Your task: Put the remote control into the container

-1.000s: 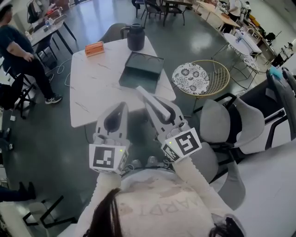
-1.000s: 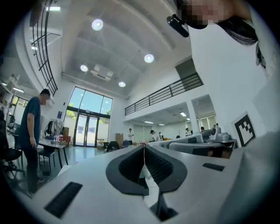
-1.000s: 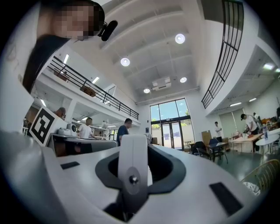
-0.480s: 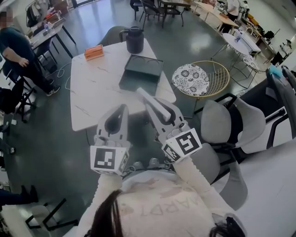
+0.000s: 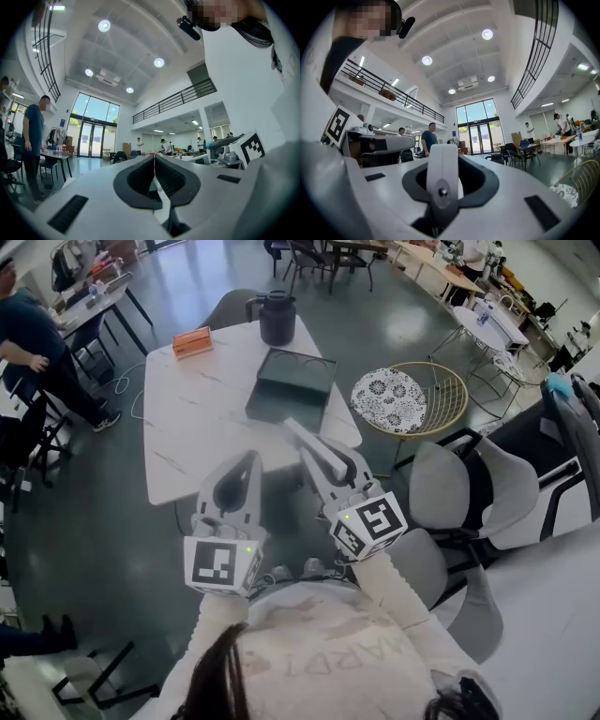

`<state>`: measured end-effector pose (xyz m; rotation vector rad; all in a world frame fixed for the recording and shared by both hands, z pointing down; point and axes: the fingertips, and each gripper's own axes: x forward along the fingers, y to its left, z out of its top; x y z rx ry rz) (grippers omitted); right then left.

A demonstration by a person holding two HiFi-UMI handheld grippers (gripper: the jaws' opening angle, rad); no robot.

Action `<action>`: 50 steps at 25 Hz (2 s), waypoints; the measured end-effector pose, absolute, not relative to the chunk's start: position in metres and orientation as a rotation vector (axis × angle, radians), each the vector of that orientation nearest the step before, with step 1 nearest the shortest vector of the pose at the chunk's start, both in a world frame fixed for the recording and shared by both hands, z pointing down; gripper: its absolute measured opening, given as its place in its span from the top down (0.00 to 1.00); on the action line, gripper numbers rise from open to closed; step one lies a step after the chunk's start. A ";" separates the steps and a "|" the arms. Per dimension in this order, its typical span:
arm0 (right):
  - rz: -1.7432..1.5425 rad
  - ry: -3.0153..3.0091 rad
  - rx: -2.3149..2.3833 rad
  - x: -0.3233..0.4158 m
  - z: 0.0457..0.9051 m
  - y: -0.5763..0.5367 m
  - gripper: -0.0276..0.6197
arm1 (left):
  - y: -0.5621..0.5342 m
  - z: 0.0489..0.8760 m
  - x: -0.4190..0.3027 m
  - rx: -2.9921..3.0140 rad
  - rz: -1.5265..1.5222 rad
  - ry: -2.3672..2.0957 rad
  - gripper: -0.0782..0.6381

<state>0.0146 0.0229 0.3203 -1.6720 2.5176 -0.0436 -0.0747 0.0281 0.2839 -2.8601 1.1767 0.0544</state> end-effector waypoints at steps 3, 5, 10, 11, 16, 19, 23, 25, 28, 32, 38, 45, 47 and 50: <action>-0.056 2.532 -1.697 0.011 0.329 0.016 0.83 | 0.025 0.286 -0.080 -2.873 0.062 1.172 0.87; -0.066 2.539 -1.715 0.009 0.333 0.011 0.83 | 0.024 0.288 -0.083 -2.887 0.061 1.163 0.87; -0.112 2.540 -1.768 0.007 0.346 -0.004 0.83 | 0.022 0.292 -0.090 -2.910 0.066 1.136 0.87; -0.117 2.541 -1.778 0.006 0.348 -0.008 0.83 | 0.020 0.293 -0.092 -2.913 0.066 1.130 0.87; -0.133 2.551 -1.813 0.007 0.356 -0.024 0.83 | 0.014 0.298 -0.091 -2.928 0.066 1.100 0.87; -0.154 2.562 -1.827 0.011 0.362 -0.036 0.83 | 0.008 0.301 -0.087 -2.940 0.056 1.088 0.87; -0.195 2.592 -1.843 0.020 0.376 -0.061 0.83 | -0.005 0.304 -0.080 -2.941 0.040 1.086 0.87; -0.224 2.618 -1.844 0.026 0.386 -0.077 0.83 | -0.015 0.305 -0.075 -2.936 0.039 1.096 0.87; -0.277 2.663 -1.841 0.035 0.404 -0.105 0.83 | -0.032 0.307 -0.069 -2.927 0.032 1.129 0.87; -0.378 2.697 -1.818 0.049 0.425 -0.143 0.83 | -0.057 0.304 -0.057 -2.897 0.028 1.174 0.87; -0.467 2.792 -1.752 0.062 0.450 -0.193 0.83 | -0.098 0.304 -0.038 -2.870 0.027 1.264 0.87; -0.550 2.895 -1.653 0.075 0.473 -0.229 0.83 | -0.130 0.305 -0.013 -2.823 0.007 1.373 0.87; -0.583 2.924 -1.629 0.077 0.482 -0.236 0.83 | -0.137 0.305 -0.007 -2.809 0.002 1.399 0.87; -0.632 2.957 -1.597 0.081 0.494 -0.245 0.83 | -0.145 0.306 0.000 -2.789 0.001 1.437 0.87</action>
